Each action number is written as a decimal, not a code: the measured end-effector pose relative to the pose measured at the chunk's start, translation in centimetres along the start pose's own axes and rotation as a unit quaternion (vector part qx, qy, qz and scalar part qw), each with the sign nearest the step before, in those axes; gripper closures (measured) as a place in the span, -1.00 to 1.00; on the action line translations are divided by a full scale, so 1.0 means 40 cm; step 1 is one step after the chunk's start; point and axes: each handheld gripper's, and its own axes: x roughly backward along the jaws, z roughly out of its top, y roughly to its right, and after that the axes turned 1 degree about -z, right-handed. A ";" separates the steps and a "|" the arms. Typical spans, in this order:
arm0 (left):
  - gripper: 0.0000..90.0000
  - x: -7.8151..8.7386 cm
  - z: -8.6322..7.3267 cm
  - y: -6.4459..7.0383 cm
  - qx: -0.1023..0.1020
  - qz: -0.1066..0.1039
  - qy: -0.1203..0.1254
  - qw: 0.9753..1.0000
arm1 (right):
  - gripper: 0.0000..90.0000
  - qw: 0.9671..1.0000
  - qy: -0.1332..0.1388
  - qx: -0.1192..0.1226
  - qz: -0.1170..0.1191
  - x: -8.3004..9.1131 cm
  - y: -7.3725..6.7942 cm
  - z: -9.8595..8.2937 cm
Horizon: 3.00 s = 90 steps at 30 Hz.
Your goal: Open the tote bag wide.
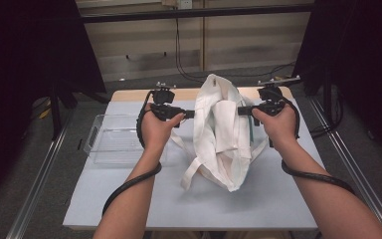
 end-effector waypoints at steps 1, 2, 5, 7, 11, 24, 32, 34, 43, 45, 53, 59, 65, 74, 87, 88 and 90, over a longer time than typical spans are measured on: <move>-0.16 0.002 0.001 0.000 0.003 -0.001 0.003 1.000 | 0.95 1.000 0.000 0.000 0.000 0.000 0.000 0.000; -0.16 0.002 0.001 0.000 0.003 -0.001 0.003 1.000 | 0.95 1.000 0.000 0.000 0.000 0.000 0.000 0.000; -0.20 0.010 0.006 0.004 0.011 -0.014 0.014 1.000 | 0.95 1.000 0.002 -0.001 0.001 0.000 0.001 -0.002; -0.25 0.011 0.014 0.017 0.013 -0.022 0.019 0.999 | 0.95 1.000 0.005 -0.004 0.002 -0.001 0.003 -0.005; -0.38 0.002 0.019 0.033 0.021 -0.036 0.021 0.999 | 0.95 1.000 0.006 -0.007 0.004 0.000 0.003 -0.006; 0.27 -0.038 0.015 0.057 -0.005 0.012 -0.042 0.999 | 0.95 1.000 0.012 -0.019 0.008 0.016 0.023 -0.010; 0.64 -0.037 0.010 0.049 -0.002 0.030 -0.053 0.998 | 0.96 0.999 0.015 -0.028 0.008 0.033 0.047 -0.008; 0.69 -0.040 0.010 0.049 -0.003 0.034 -0.056 0.998 | 0.97 0.999 0.013 -0.028 0.005 0.041 0.052 -0.005; 0.73 -0.043 0.003 0.039 -0.001 0.038 -0.060 0.997 | 0.97 0.999 0.007 -0.033 -0.013 0.054 0.083 -0.012; 0.74 -0.045 0.003 0.040 -0.003 0.041 -0.061 0.997 | 0.97 0.999 0.007 -0.038 -0.015 0.057 0.095 -0.017; 0.76 -0.049 0.002 0.039 0.001 0.037 -0.063 0.997 | 0.97 0.999 -0.004 -0.029 -0.029 0.057 0.112 -0.030; 0.76 -0.051 -0.001 0.040 0.001 0.040 -0.064 0.997 | 0.97 0.999 -0.006 -0.030 -0.031 0.051 0.122 -0.042; 0.77 -0.055 -0.002 0.038 0.002 0.039 -0.068 0.997 | 0.97 0.999 -0.005 -0.036 -0.028 0.039 0.132 -0.064; 0.77 -0.062 -0.011 0.036 0.003 0.035 -0.066 0.997 | 0.97 0.999 -0.027 -0.019 -0.038 0.001 0.130 -0.091; 0.78 -0.081 -0.015 0.029 -0.001 0.038 -0.077 0.996 | 0.97 0.998 -0.035 -0.025 -0.037 -0.024 0.147 -0.115; 0.78 -0.084 -0.018 0.029 0.002 0.038 -0.075 0.996 | 0.96 0.998 -0.034 -0.024 -0.036 -0.027 0.148 -0.117; 0.77 -0.084 -0.019 0.028 -0.002 0.041 -0.078 0.996 | 0.96 0.998 -0.035 -0.024 -0.036 -0.028 0.147 -0.119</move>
